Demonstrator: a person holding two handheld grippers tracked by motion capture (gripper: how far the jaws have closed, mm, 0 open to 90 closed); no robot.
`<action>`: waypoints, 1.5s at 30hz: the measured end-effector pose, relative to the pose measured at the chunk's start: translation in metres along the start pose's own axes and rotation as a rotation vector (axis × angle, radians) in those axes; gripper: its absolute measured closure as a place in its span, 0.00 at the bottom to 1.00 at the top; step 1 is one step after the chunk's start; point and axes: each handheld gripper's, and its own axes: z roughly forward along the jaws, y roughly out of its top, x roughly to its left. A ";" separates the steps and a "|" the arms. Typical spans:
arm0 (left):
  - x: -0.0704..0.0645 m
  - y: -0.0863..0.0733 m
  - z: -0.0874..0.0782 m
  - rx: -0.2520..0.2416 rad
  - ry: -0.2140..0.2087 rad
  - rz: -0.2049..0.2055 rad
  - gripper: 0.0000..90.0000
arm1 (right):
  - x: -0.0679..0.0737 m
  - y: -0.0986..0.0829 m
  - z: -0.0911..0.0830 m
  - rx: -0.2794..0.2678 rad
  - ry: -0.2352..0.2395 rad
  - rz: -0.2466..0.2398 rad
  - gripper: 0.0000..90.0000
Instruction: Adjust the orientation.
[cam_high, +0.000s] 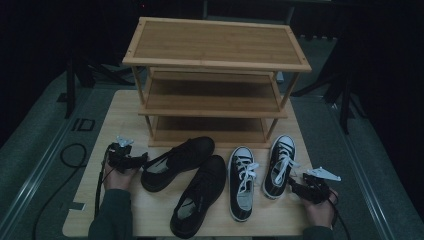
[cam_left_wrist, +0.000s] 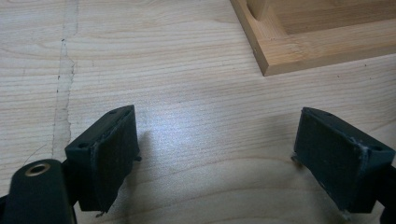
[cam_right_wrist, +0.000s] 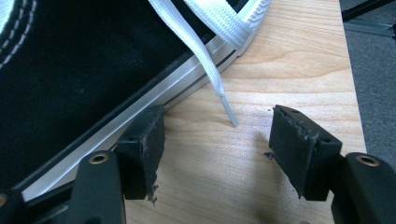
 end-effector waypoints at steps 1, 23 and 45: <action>0.000 0.000 0.000 0.000 0.000 0.000 0.16 | 0.000 0.000 0.000 0.000 0.000 0.000 0.40; 0.005 0.005 -0.002 0.037 -0.040 0.047 0.24 | 0.000 0.000 0.000 -0.001 0.002 0.000 0.39; 0.006 0.021 -0.029 0.100 -0.093 0.147 0.55 | 0.000 0.000 0.000 -0.001 0.002 0.000 0.39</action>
